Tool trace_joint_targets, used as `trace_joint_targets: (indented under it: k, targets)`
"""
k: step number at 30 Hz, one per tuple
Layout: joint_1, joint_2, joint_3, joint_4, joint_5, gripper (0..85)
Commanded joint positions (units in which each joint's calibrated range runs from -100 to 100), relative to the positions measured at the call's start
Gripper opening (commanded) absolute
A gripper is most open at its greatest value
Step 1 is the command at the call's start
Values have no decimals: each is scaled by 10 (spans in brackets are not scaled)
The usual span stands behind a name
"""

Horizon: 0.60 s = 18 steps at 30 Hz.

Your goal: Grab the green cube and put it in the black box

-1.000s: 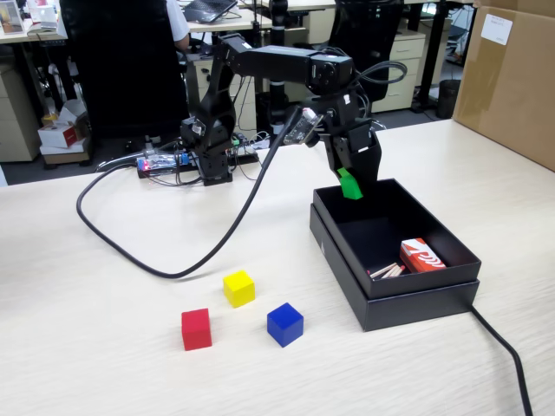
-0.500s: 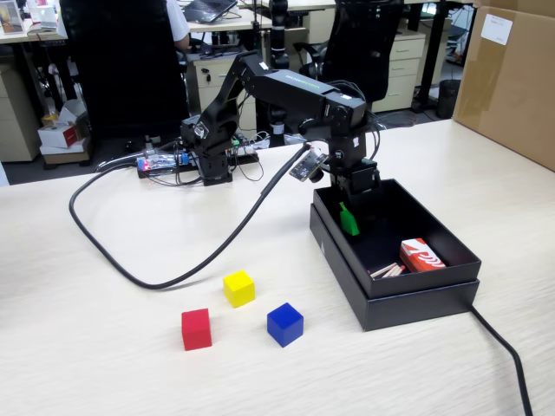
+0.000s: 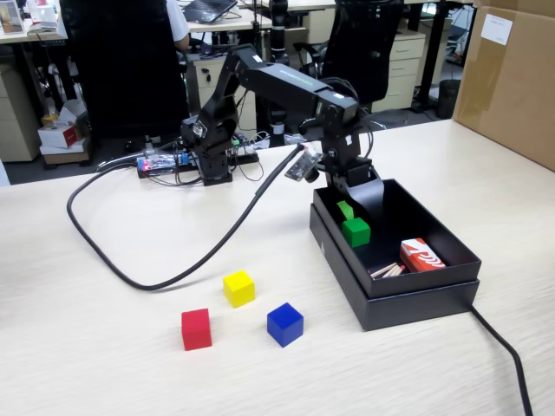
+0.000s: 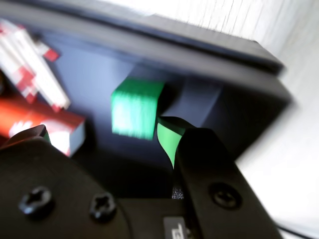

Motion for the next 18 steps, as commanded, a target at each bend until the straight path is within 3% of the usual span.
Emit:
trace_joint_targets:
  k: [1,6,11,18]
  targets:
    - [1,-132,-3,-8,-32,441]
    - [-20,-349,-89,-8,-80,443]
    - [-72,-551,-230,-8,-128,467]
    - [-137,-777,-456,-8,-149,499]
